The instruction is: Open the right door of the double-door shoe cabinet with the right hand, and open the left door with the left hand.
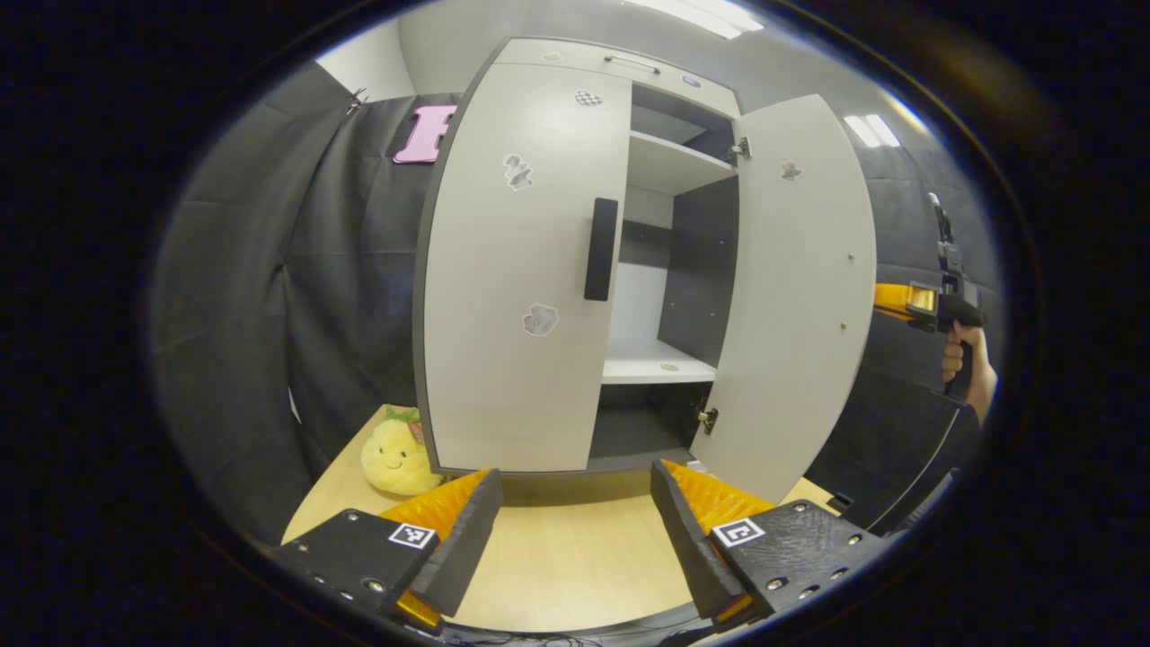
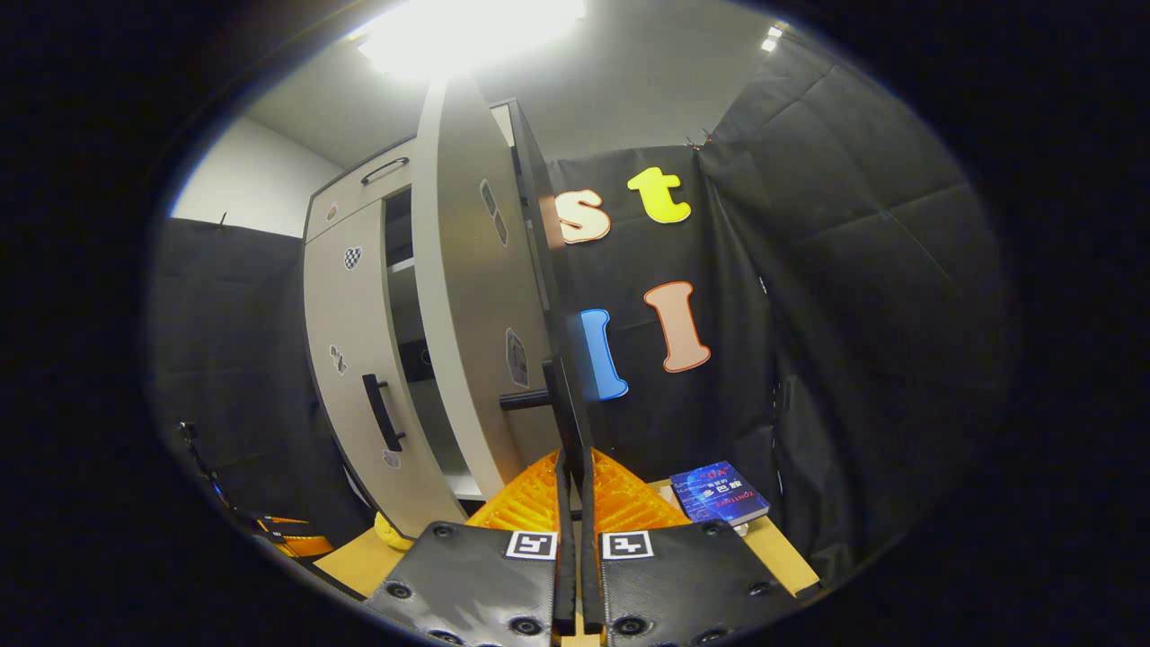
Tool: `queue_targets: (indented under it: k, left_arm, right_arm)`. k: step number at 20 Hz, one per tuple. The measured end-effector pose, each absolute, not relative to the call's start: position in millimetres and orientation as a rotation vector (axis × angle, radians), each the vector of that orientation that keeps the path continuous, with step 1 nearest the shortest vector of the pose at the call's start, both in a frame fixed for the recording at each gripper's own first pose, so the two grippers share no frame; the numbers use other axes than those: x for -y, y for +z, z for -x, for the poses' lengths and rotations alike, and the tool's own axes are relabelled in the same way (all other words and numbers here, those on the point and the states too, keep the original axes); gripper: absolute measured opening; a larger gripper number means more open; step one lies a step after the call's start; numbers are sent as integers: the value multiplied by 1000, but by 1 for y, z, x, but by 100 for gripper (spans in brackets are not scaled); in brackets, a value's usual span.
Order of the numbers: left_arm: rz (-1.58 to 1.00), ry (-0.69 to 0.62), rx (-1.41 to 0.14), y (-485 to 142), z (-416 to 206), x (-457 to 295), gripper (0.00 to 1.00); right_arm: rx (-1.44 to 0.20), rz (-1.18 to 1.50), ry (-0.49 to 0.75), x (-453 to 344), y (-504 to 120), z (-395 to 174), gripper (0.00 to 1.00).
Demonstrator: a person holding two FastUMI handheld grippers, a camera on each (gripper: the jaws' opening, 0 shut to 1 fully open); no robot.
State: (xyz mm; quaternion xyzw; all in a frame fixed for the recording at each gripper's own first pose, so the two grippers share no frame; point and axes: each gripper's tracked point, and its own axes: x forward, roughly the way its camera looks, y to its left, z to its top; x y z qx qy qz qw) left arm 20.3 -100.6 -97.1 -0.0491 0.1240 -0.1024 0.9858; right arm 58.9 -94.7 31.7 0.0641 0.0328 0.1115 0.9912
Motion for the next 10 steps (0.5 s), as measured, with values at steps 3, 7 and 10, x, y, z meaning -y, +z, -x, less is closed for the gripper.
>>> queue_targets:
  k: [3,7,10]
  left_arm:
    - [95,-214,-231,-92,-32,94,95]
    - [88,-239,-168,-70,-48,93,95]
    - [83,-245,-123,-50,-68,94,95]
  right_arm:
    - [-79,-113,177,102,33,-45,2]
    - [-82,-105,60,153,31,-11,0]
    - [-45,-98,-65,182,45,-6,2]
